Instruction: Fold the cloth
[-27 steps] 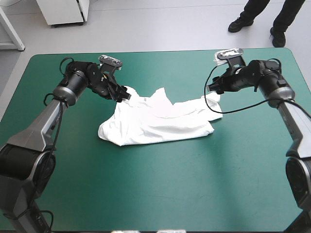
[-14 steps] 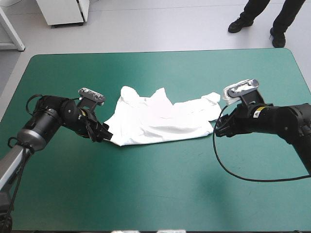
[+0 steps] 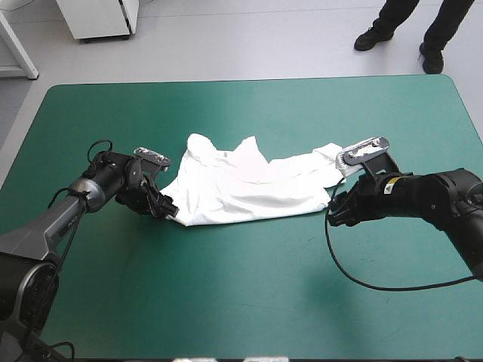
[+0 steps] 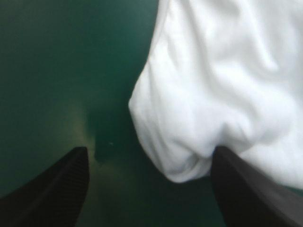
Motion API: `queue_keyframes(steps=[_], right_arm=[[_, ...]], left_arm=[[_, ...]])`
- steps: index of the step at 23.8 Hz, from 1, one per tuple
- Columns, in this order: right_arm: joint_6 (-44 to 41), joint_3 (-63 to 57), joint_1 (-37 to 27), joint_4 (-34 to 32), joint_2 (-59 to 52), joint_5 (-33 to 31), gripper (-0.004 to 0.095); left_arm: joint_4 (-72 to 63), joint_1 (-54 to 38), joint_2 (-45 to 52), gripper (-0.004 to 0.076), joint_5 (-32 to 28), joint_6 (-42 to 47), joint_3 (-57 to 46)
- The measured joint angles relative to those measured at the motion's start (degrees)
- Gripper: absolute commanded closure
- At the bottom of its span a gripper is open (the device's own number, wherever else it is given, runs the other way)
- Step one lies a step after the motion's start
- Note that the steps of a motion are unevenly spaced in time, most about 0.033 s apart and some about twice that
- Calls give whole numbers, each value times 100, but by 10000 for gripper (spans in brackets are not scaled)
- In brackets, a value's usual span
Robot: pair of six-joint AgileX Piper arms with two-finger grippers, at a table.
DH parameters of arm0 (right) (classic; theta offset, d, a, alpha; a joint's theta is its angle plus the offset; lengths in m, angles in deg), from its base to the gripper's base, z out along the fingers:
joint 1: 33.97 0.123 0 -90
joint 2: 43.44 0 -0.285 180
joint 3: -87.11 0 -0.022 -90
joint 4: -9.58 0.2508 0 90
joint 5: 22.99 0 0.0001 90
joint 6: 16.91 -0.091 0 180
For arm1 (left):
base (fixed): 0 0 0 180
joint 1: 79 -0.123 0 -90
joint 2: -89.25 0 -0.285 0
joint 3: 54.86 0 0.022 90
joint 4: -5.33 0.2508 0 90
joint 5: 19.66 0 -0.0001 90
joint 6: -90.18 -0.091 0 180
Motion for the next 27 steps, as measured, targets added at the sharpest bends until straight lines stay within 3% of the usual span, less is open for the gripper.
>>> queue_keyframes(steps=[2,4,8,10,11,27], right_arm=[[-17,0,0,-1,7,0,304],[-40,0,8,16,76,7,318],[-47,-1,62,-100,518,57,318],[-86,-6,66,-256,845,168,317],[-140,-6,66,-303,1050,285,317],[-385,902,66,-717,2954,533,318]], left_arm=[[-125,-2,-79,213,-108,-37,0],[-336,-7,-154,278,-212,-189,22],[-702,-13,-316,596,-123,-320,91],[-878,-13,-374,710,-32,-320,128],[-956,-8,-419,731,8,-320,147],[-1167,-3,-547,734,196,-436,239]])
